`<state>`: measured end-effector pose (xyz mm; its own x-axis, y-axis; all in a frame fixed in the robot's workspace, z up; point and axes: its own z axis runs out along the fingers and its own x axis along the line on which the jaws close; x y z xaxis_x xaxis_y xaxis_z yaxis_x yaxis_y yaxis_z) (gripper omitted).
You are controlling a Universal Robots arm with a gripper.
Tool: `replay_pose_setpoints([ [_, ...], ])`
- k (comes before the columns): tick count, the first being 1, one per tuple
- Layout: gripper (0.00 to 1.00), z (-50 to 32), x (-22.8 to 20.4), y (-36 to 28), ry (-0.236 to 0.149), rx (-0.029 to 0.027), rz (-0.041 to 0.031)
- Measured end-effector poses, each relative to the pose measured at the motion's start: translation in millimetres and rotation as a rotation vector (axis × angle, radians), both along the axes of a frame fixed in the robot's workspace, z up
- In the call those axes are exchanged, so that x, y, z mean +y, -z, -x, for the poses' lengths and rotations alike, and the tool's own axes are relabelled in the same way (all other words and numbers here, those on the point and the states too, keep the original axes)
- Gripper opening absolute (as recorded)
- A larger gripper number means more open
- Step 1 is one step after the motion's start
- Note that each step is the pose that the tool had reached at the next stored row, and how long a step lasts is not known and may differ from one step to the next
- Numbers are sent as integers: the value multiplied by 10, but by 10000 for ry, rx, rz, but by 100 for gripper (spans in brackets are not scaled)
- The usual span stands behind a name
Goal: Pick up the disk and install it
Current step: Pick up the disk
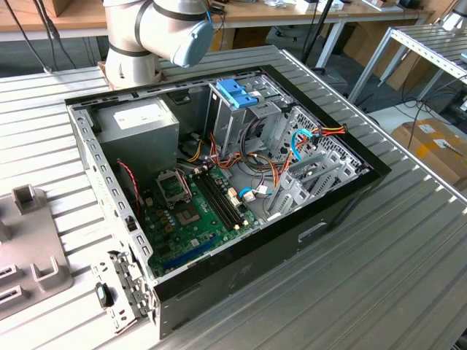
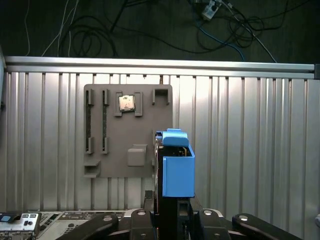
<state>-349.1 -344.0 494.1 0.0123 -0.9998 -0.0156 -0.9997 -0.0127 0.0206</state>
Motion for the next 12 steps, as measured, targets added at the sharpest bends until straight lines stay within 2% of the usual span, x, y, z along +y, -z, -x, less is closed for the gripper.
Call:
replay_pose_setpoints([
  [12,35,-164,0,0,0,-1,-1],
])
